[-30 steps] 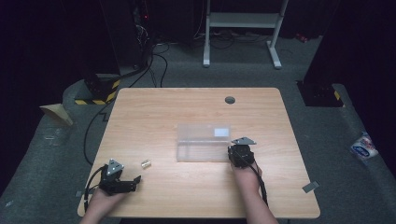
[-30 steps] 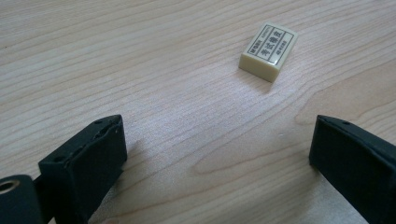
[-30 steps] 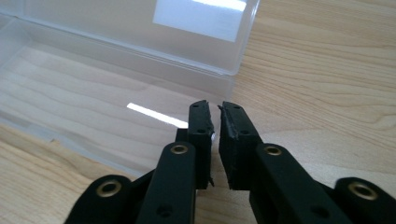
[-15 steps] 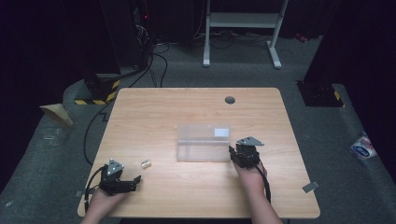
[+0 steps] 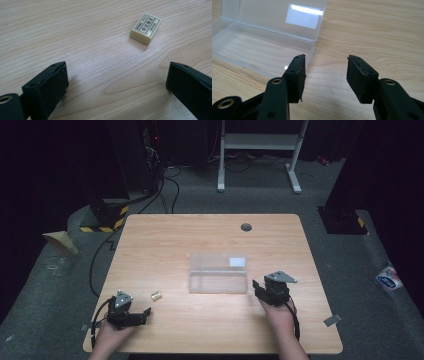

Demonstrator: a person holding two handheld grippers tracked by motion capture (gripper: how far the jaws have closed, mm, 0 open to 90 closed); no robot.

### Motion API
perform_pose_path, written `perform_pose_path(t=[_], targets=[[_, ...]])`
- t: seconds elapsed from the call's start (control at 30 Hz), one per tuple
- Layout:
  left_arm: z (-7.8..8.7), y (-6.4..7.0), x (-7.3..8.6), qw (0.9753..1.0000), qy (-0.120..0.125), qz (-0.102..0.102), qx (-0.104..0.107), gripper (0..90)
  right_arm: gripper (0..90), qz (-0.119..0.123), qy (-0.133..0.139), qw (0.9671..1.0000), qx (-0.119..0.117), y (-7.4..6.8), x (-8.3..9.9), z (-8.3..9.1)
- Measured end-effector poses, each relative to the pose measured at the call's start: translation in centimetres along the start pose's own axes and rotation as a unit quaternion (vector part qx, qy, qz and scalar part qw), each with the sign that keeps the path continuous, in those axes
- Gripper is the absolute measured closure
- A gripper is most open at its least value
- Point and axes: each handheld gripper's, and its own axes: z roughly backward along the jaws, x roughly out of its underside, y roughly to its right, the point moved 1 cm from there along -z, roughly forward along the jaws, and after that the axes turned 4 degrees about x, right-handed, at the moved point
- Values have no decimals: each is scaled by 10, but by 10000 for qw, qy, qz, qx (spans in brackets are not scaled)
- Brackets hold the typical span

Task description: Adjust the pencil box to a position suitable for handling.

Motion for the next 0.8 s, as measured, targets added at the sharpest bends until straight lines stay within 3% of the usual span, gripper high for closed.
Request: perform_pose_path(t=[0.13, 0.4, 0.7, 0.8], targets=[[0, 0, 0, 10000, 20, 28, 1, 54, 403, -132, 76, 9999, 69, 7, 7, 4], [0, 0, 0, 10000, 42, 48, -27, 63, 347, -141, 98, 9997, 145, 21, 24, 8], [1, 1, 1, 10000, 55, 37, -22, 73, 314, 4, -172, 9989, 434, 44, 42, 15], [1, 1, 1, 10000, 59, 43, -30, 73, 292, -33, -409, 9977, 546, 51, 49, 16]])
